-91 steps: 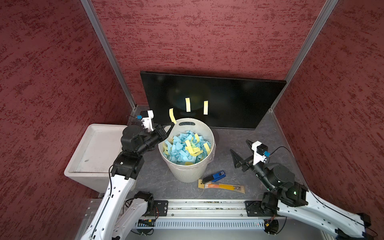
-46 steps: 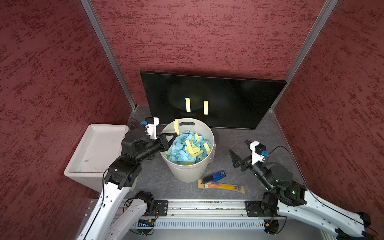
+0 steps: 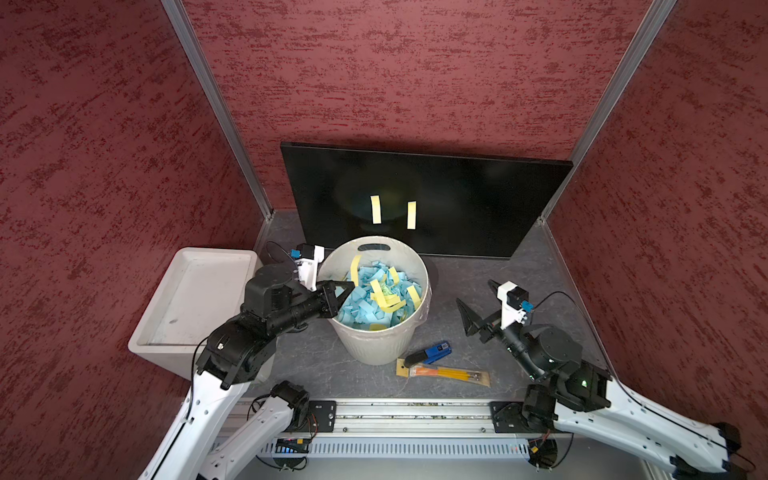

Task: Remove the sticky note from the monitor
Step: Place the sticky note in the trash bin, then tear off the sticky note from the monitor.

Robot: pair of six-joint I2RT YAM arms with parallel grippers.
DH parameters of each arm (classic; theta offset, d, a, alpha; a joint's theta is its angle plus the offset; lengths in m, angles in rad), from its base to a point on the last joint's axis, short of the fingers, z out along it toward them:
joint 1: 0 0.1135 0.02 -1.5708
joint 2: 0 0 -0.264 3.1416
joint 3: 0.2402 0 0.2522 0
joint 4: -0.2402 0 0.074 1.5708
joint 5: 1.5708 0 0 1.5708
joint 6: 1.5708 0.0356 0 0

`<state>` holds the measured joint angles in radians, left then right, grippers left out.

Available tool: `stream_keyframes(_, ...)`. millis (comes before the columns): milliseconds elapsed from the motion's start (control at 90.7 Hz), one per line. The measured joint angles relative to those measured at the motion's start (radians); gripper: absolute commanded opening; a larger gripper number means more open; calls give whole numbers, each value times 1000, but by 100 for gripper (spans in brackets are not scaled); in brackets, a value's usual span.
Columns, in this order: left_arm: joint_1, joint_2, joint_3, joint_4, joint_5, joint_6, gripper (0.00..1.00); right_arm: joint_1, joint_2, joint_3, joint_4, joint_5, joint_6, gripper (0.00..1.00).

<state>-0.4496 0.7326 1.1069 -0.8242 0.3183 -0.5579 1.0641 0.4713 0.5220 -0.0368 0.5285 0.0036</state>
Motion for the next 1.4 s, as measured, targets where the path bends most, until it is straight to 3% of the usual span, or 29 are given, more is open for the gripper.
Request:
stream_keyframes(749, -26, 60, 29, 37, -33, 12, 59, -6, 4, -6, 9, 0, 4, 99)
stream_keyframes(1400, 34, 258, 163, 191, 29, 17, 91, -6, -8, -6, 8, 0, 8, 98)
